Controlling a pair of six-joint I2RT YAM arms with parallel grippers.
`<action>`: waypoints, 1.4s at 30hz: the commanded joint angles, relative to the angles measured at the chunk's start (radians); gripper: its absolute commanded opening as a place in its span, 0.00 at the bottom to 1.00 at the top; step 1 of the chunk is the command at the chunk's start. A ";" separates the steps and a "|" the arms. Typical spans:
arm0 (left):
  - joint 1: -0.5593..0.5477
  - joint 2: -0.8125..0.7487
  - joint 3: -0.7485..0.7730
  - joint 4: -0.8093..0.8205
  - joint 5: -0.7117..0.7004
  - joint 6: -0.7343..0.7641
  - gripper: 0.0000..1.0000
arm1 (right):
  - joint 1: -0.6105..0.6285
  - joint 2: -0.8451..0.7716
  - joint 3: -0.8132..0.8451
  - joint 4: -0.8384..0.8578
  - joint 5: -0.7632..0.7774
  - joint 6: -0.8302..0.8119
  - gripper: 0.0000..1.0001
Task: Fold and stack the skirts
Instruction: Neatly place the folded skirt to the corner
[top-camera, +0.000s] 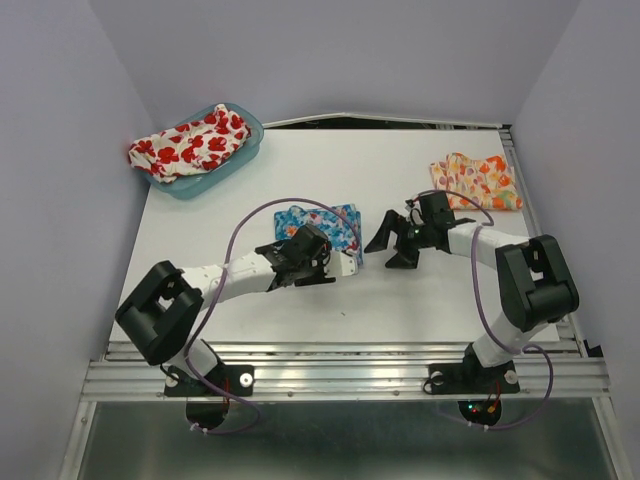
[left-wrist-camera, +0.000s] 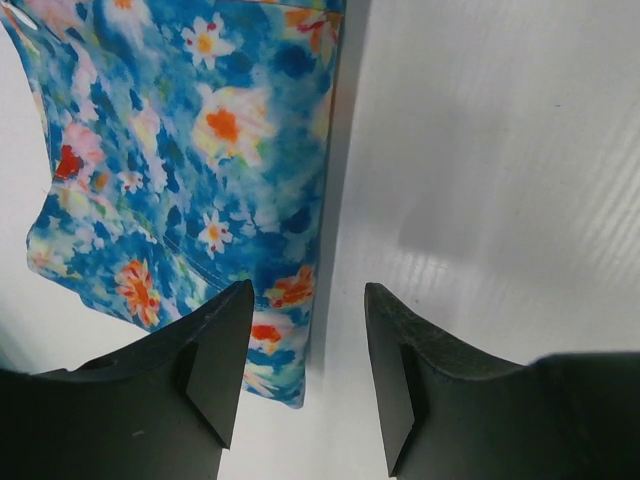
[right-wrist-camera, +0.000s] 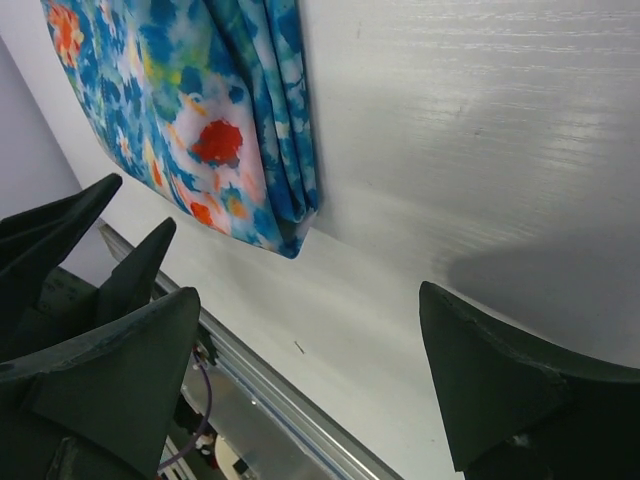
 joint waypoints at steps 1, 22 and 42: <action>0.000 0.055 -0.020 0.108 -0.088 0.073 0.59 | 0.004 -0.006 -0.022 0.132 -0.036 0.035 0.95; 0.077 0.189 0.169 0.010 0.162 0.009 0.00 | 0.004 0.187 -0.060 0.497 -0.092 0.196 1.00; 0.116 0.283 0.301 -0.049 0.283 -0.063 0.00 | 0.044 0.330 -0.074 0.749 0.017 0.314 0.95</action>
